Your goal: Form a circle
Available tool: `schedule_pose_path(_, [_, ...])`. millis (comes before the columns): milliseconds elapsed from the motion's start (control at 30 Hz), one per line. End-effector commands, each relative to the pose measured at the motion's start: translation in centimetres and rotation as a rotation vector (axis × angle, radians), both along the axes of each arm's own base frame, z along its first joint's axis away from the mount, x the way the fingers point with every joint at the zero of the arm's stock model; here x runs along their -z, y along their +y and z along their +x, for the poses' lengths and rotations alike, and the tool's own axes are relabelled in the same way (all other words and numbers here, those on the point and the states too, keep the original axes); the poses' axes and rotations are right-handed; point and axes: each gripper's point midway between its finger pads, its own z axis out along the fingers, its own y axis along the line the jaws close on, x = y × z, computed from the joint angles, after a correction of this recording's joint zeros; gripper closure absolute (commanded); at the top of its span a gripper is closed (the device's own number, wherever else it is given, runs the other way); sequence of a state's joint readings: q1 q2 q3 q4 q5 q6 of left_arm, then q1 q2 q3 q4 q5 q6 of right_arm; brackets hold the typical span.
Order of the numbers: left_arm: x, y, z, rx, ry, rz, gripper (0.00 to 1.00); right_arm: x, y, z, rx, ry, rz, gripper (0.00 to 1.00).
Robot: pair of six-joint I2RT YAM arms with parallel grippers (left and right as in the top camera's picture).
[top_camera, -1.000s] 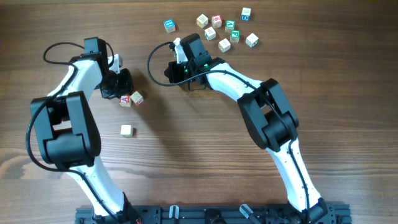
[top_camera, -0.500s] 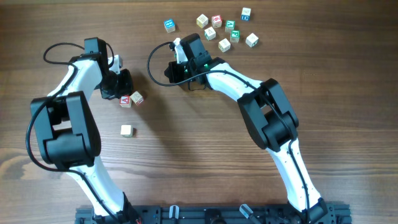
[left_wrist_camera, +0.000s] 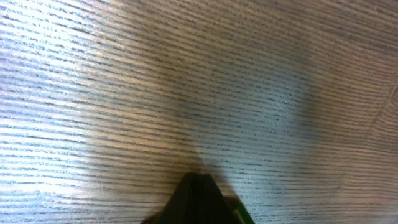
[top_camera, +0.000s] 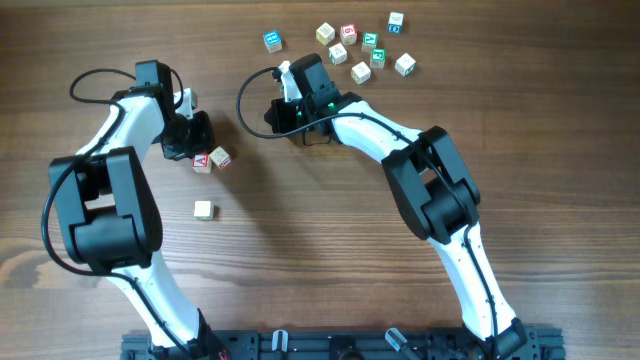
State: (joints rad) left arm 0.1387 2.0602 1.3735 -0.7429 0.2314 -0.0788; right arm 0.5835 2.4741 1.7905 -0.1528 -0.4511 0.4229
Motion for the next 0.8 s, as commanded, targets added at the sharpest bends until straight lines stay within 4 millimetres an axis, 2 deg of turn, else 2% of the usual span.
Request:
schedule_pose_path(0, [-0.2, 0.5, 0.3, 0.015, -0.008, 0.017, 0.96, 3.1, -2.1, 0.3, 0.068, 0.024, -0.098, 0.95])
schedule_pose_path(333, [-0.3, 0.7, 1.0, 0.013, -0.035, 0.026, 0.96, 3.1, -2.1, 0.2, 0.068, 0.025, -0.099, 0.96])
schedule_pose_path(533, [-2.4, 2.0, 3.2, -0.021, -0.098, 0.037, 0.96, 3.2, -2.1, 0.2, 0.068, 0.027, -0.101, 0.95])
schedule_pose_path(767, [-2.4, 1.8, 2.2, -0.037, -0.048, 0.026, 0.96, 3.2, -2.1, 0.2, 0.068, 0.027, -0.1, 0.96])
